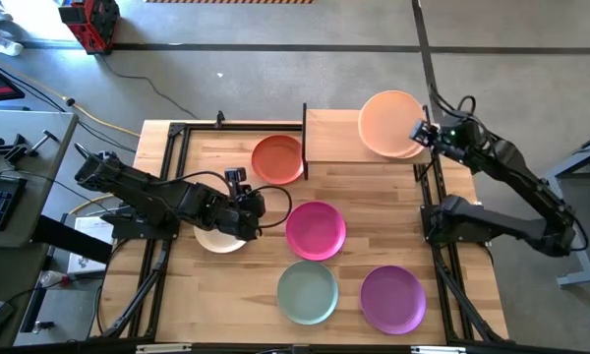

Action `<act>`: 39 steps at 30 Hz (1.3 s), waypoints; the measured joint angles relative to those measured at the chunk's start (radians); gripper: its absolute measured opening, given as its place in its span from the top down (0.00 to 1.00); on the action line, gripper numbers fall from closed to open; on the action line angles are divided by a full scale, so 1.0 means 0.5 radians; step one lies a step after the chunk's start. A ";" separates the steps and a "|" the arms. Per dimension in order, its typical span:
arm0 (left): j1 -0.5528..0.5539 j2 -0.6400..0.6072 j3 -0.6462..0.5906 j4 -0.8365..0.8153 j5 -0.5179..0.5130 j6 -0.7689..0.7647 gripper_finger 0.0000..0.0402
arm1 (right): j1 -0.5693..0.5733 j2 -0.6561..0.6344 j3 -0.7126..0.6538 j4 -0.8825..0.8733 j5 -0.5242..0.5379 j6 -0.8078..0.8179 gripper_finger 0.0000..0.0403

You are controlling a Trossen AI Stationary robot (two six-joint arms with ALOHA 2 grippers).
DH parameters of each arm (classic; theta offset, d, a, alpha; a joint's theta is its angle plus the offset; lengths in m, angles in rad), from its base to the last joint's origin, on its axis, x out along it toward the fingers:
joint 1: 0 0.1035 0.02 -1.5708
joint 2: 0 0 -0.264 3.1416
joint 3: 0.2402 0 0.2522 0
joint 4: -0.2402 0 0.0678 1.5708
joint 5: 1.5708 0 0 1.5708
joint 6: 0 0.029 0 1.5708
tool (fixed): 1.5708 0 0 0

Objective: Place and stack plates onto a shelf
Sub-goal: Stack the peach plate on top of the light orange plate on the shelf

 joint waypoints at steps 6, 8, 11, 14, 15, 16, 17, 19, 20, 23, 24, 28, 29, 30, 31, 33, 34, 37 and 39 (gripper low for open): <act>-0.002 0.000 0.000 -0.009 0.001 0.001 0.75 | -0.092 0.004 0.000 -0.067 0.002 0.214 1.00; -0.002 0.000 0.000 -0.009 0.002 0.002 0.75 | -0.100 0.016 0.000 -0.127 0.030 0.278 1.00; -0.002 0.000 0.000 -0.012 0.002 0.002 0.75 | -0.101 0.055 0.000 -0.256 0.120 0.377 1.00; -0.003 0.000 0.000 -0.012 0.002 0.002 0.75 | -0.101 0.103 0.000 -0.343 0.209 0.456 1.00; -0.002 0.000 0.000 -0.013 0.002 0.002 0.75 | -0.101 0.119 0.000 -0.341 0.216 0.463 1.00; -0.002 0.000 0.000 -0.013 0.002 0.003 0.75 | -0.101 0.132 0.000 -0.330 0.221 0.464 1.00; -0.002 0.000 0.000 -0.013 0.002 0.006 0.75 | -0.101 0.144 0.000 -0.315 0.221 0.463 1.00; -0.002 0.000 0.000 -0.014 0.002 0.029 0.75 | -0.101 0.169 0.000 -0.273 0.226 0.464 1.00; -0.002 0.000 0.000 -0.014 0.003 0.035 0.75 | -0.101 0.186 0.000 -0.265 0.232 0.472 1.00; -0.002 0.000 0.000 -0.014 0.003 0.034 0.75 | -0.101 0.239 0.000 -0.268 0.253 0.509 1.00; -0.002 0.000 0.000 -0.014 0.003 0.035 0.75 | -0.101 0.259 0.000 -0.268 0.259 0.509 1.00; -0.002 0.000 0.000 -0.014 0.003 0.034 0.75 | -0.101 0.332 0.000 -0.268 0.262 0.506 1.00; -0.002 0.000 0.000 -0.018 0.003 0.034 0.75 | -0.101 0.346 0.000 -0.268 0.262 0.505 1.00; -0.002 0.000 0.000 -0.028 0.004 0.034 0.75 | -0.101 0.357 0.000 -0.268 0.262 0.501 1.00; -0.002 0.000 0.000 -0.039 0.004 0.033 0.75 | -0.101 0.366 0.000 -0.268 0.264 0.500 1.00; -0.002 0.000 0.000 -0.051 0.004 0.016 0.75 | -0.101 0.374 0.000 -0.267 0.272 0.498 1.00; -0.002 0.000 0.000 -0.053 0.004 0.011 0.75 | -0.101 0.375 0.000 -0.267 0.273 0.498 1.00; -0.002 0.000 0.000 -0.054 0.004 0.003 0.75 | -0.101 0.377 0.000 -0.267 0.273 0.494 1.00; -0.002 0.000 0.000 -0.053 0.004 0.003 0.75 | -0.101 0.378 0.000 -0.267 0.274 0.493 1.00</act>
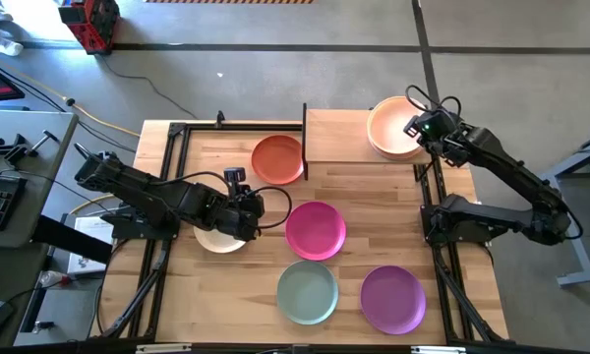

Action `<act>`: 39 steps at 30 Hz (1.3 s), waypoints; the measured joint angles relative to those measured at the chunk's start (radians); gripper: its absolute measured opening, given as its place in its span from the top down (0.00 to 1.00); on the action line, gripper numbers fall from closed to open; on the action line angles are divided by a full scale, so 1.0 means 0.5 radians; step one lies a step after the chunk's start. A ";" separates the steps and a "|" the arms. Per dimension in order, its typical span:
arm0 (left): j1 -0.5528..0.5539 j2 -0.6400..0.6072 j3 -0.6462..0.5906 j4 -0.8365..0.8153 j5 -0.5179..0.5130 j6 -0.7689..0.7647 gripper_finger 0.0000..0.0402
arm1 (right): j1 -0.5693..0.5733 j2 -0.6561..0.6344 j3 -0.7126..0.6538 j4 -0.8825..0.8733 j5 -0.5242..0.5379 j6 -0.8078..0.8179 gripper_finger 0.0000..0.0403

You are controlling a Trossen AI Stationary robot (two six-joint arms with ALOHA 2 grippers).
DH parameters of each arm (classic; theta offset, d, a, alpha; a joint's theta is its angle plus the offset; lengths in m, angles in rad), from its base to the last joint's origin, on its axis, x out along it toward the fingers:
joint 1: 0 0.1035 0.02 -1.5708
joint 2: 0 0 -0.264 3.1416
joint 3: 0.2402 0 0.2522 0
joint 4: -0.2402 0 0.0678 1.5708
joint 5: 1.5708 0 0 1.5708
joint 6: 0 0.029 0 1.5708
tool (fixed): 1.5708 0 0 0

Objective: Place and stack plates onto a shelf
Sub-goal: Stack the peach plate on top of the light orange plate on the shelf

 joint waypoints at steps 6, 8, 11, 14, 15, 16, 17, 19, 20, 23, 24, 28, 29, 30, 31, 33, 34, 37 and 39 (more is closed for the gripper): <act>0.000 0.000 0.000 0.000 0.000 -0.001 0.75 | 0.001 0.000 0.000 -0.001 0.001 -0.021 0.99; 0.000 0.000 0.000 0.000 0.000 -0.002 0.75 | 0.001 0.000 0.000 -0.001 0.002 -0.034 0.98; 0.000 0.000 0.000 0.000 0.000 -0.002 0.75 | 0.001 0.000 0.000 -0.002 0.003 -0.037 0.94; 0.000 0.000 0.000 0.000 0.000 -0.002 0.75 | 0.001 0.000 0.000 -0.002 0.003 -0.038 0.90; 0.000 0.000 0.000 0.000 0.000 -0.002 0.75 | 0.001 0.000 0.000 -0.002 0.005 -0.038 0.88; 0.000 0.000 0.000 0.000 0.000 -0.002 0.75 | 0.001 0.000 0.000 -0.002 0.008 -0.038 0.86; 0.000 0.000 0.000 0.000 0.000 -0.002 0.75 | 0.001 0.000 0.000 -0.002 0.010 -0.039 0.85; 0.000 0.000 0.000 0.000 0.000 -0.003 0.75 | 0.001 0.000 0.000 -0.009 0.011 -0.042 0.82; 0.000 0.000 0.000 0.001 0.000 -0.003 0.75 | 0.001 0.000 0.000 -0.014 0.011 -0.056 0.81; 0.000 0.000 0.000 0.001 -0.001 -0.004 0.75 | 0.001 -0.001 0.000 -0.014 0.001 -0.107 0.79; 0.000 0.000 0.000 0.001 0.000 -0.006 0.75 | 0.001 -0.001 0.000 -0.014 -0.001 -0.116 0.79; 0.000 0.000 0.000 0.001 0.000 -0.023 0.75 | 0.001 -0.008 0.000 -0.011 -0.038 -0.182 0.77; 0.000 0.000 0.000 0.001 0.000 -0.028 0.75 | 0.001 -0.014 0.000 -0.010 -0.050 -0.205 0.77; 0.000 0.000 0.000 0.001 -0.001 -0.037 0.75 | 0.001 -0.023 0.000 -0.011 -0.063 -0.215 0.77; 0.000 0.000 0.000 0.002 -0.001 -0.040 0.75 | 0.001 -0.033 0.000 -0.011 -0.076 -0.224 0.77; 0.000 0.000 0.000 0.002 -0.001 -0.041 0.75 | 0.001 -0.067 0.000 -0.011 -0.080 -0.253 0.77; 0.000 0.000 0.000 0.002 -0.001 -0.041 0.75 | 0.001 -0.085 0.000 -0.012 -0.087 -0.260 0.77; 0.000 0.000 0.000 0.002 -0.001 -0.041 0.75 | 0.001 -0.151 0.000 -0.042 -0.091 -0.256 0.77; 0.000 0.000 0.000 0.002 -0.001 -0.048 0.75 | 0.001 -0.196 0.000 -0.069 -0.090 -0.255 0.77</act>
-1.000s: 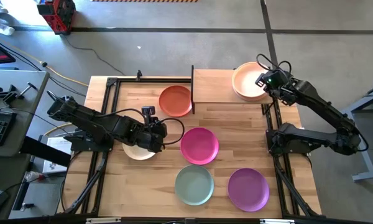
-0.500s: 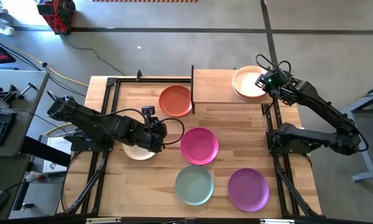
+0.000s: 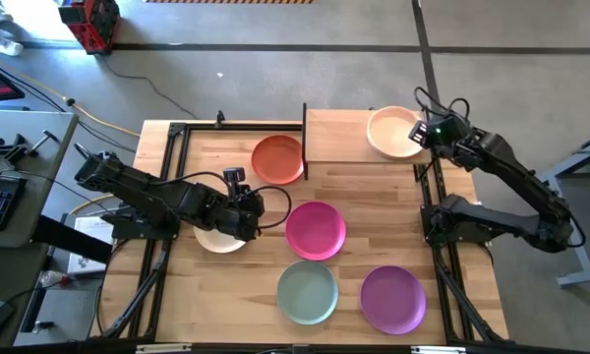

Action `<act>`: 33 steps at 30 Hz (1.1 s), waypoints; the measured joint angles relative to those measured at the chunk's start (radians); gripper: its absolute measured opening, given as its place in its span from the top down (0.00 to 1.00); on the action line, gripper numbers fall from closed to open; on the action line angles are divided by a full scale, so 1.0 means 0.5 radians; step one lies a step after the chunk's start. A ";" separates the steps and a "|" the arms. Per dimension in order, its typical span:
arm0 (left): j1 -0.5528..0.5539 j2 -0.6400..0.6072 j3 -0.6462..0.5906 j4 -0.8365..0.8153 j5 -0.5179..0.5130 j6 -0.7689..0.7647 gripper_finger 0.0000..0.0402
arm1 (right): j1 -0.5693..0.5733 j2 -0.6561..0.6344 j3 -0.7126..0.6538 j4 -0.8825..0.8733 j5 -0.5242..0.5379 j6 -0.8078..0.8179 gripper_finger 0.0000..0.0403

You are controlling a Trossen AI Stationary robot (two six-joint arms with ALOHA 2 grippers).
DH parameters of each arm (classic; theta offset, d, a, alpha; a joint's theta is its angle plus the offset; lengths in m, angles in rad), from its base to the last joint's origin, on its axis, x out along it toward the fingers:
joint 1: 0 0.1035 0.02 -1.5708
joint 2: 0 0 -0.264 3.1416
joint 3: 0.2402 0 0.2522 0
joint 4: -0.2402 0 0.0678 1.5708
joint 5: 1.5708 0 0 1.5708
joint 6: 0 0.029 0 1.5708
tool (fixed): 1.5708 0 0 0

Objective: Place and stack plates onto a shelf
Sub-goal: Stack the peach plate on top of the light orange plate on the shelf, then stack the light blue plate on top of the peach plate on the shelf

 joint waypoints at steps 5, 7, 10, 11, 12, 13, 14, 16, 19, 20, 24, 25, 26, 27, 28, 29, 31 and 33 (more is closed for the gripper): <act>0.000 0.000 0.000 -0.001 0.000 -0.040 0.75 | 0.000 -0.096 0.000 -0.002 -0.015 -0.061 0.77; 0.000 0.000 0.000 -0.009 0.004 -0.063 0.75 | 0.000 -0.123 0.000 0.001 -0.084 -0.174 0.77; -0.001 0.000 0.001 -0.081 0.026 -0.124 0.75 | 0.000 -0.146 0.000 0.021 -0.270 -0.390 0.77; -0.002 0.000 0.001 -0.109 0.039 -0.155 0.75 | 0.000 -0.146 0.000 0.030 -0.352 -0.460 0.77; -0.002 0.000 0.001 -0.139 0.057 -0.188 0.75 | 0.000 -0.146 0.000 0.041 -0.444 -0.526 0.77; -0.002 0.000 0.001 -0.173 0.071 -0.224 0.75 | 0.000 -0.143 0.000 0.048 -0.545 -0.584 0.77; -0.002 0.000 0.001 -0.205 0.082 -0.264 0.75 | 0.000 -0.137 0.000 0.053 -0.653 -0.640 0.77; -0.002 0.000 -0.003 -0.253 0.106 -0.344 0.75 | 0.005 -0.124 0.000 0.074 -0.869 -0.745 0.77; -0.002 0.000 -0.046 -0.287 0.129 -0.444 0.75 | 0.055 -0.100 0.000 0.077 -1.134 -0.873 0.77; -0.002 0.000 -0.071 -0.285 0.138 -0.468 0.75 | 0.090 -0.096 0.000 0.078 -1.183 -0.901 0.77; -0.002 0.000 -0.186 -0.285 0.225 -0.534 0.75 | 0.300 -0.085 0.000 0.079 -1.255 -0.905 0.77; -0.002 0.000 -0.213 -0.276 0.234 -0.553 0.75 | 0.362 -0.086 0.000 0.082 -1.254 -0.898 0.77; -0.002 0.000 -0.242 -0.262 0.243 -0.576 0.75 | 0.430 -0.086 0.000 0.093 -1.254 -0.898 0.77; -0.002 0.001 -0.267 -0.253 0.246 -0.601 0.75 | 0.498 -0.086 0.000 0.110 -1.253 -0.898 0.77; -0.002 0.001 -0.286 -0.255 0.248 -0.633 0.75 | 0.568 -0.085 0.000 0.134 -1.245 -0.896 0.77; -0.002 0.001 -0.299 -0.254 0.245 -0.666 0.75 | 0.641 -0.080 0.000 0.168 -1.227 -0.890 0.77; -0.002 0.001 -0.310 -0.243 0.244 -0.731 0.75 | 0.803 -0.053 0.000 0.268 -1.161 -0.884 0.77; -0.002 0.009 -0.329 -0.174 0.241 -0.742 0.75 | 0.972 0.004 0.000 0.379 -1.101 -0.899 0.77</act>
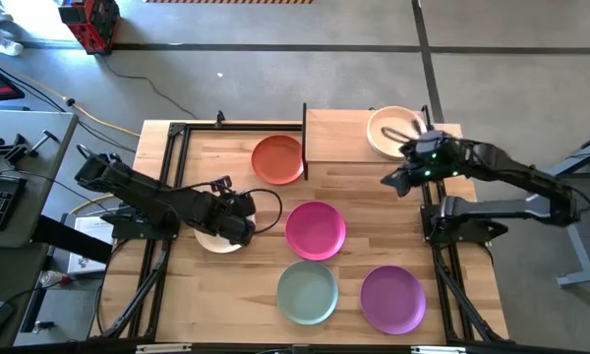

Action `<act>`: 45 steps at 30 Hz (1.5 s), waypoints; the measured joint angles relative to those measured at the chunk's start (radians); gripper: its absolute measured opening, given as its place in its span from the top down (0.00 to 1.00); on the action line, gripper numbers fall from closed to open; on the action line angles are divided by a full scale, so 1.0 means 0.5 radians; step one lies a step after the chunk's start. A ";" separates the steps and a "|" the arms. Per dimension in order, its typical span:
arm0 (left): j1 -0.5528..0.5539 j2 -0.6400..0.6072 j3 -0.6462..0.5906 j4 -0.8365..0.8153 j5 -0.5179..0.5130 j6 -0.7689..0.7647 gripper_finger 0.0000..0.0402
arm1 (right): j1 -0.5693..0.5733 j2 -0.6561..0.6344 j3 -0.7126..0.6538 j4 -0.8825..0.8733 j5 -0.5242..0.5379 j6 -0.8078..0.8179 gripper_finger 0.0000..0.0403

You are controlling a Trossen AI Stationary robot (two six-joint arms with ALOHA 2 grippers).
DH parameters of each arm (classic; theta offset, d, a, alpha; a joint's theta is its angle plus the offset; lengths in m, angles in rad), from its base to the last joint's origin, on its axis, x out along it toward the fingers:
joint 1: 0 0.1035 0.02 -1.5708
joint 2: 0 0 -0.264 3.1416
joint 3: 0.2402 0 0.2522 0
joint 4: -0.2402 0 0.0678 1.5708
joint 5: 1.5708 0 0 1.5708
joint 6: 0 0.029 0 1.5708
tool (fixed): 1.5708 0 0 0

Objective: Place and stack plates onto a shelf
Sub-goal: Stack the light blue plate on top of the peach plate on the shelf

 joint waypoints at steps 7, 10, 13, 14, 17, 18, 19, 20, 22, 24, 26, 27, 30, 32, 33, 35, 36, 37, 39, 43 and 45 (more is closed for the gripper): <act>0.000 0.003 -0.047 0.139 0.048 0.014 0.75 | 0.542 0.309 0.000 0.411 0.070 -0.198 0.77; 0.002 0.002 -0.047 0.147 0.052 0.002 0.75 | 0.744 0.449 0.000 0.546 0.070 -0.288 0.77; 0.003 0.002 -0.047 0.163 0.050 -0.001 0.75 | 0.931 0.598 -0.001 0.660 0.070 -0.331 0.77; 0.003 0.002 -0.047 0.167 0.050 -0.002 0.75 | 0.991 0.649 -0.001 0.701 0.070 -0.354 0.77; 0.003 0.002 -0.047 0.195 0.050 0.000 0.75 | 1.149 0.802 -0.001 0.817 0.069 -0.427 0.77; 0.003 0.002 -0.047 0.199 0.050 0.000 0.75 | 1.195 0.852 -0.001 0.859 0.070 -0.462 0.77; 0.003 0.002 -0.047 0.201 0.050 0.001 0.75 | 1.235 0.902 -0.001 0.898 0.069 -0.495 0.77; 0.003 0.002 -0.047 0.205 0.050 0.001 0.75 | 1.271 0.946 -0.001 0.935 0.069 -0.528 0.77; 0.003 0.002 -0.047 0.212 0.050 0.001 0.75 | 1.330 1.031 -0.001 1.022 0.069 -0.579 0.77; 0.003 0.002 -0.047 0.223 0.050 0.001 0.75 | 1.373 1.110 -0.001 1.116 0.069 -0.612 0.77; 0.003 0.002 -0.047 0.249 0.051 0.001 0.75 | 1.407 1.190 -0.001 1.227 0.069 -0.638 0.77; 0.003 0.002 -0.047 0.250 0.053 0.001 0.75 | 1.424 1.231 -0.001 1.286 0.069 -0.649 0.77; 0.003 0.002 -0.047 0.250 0.057 0.002 0.75 | 1.470 1.357 -0.001 1.423 0.064 -0.652 0.77; 0.003 0.002 -0.047 0.249 0.057 0.002 0.75 | 1.498 1.437 -0.001 1.460 0.042 -0.652 0.77; 0.003 0.002 -0.047 0.249 0.057 0.001 0.75 | 1.512 1.477 -0.001 1.462 0.035 -0.652 0.77; 0.003 0.002 -0.047 0.249 0.057 0.001 0.75 | 1.535 1.550 -0.001 1.465 0.030 -0.651 0.77; 0.003 0.002 -0.047 0.249 0.057 0.001 0.75 | 1.547 1.580 -0.001 1.467 0.029 -0.650 0.77; 0.003 0.002 -0.047 0.249 0.057 0.001 0.75 | 1.560 1.610 -0.002 1.484 0.029 -0.649 0.77; 0.003 0.002 -0.047 0.250 0.057 -0.002 0.75 | 1.588 1.667 -0.002 1.537 0.029 -0.647 0.77; 0.003 0.002 -0.047 0.254 0.057 -0.003 0.75 | 1.641 1.776 -0.002 1.604 0.027 -0.749 0.77; 0.003 0.002 -0.047 0.253 0.057 -0.003 0.75 | 1.666 1.820 -0.002 1.607 0.028 -0.787 0.77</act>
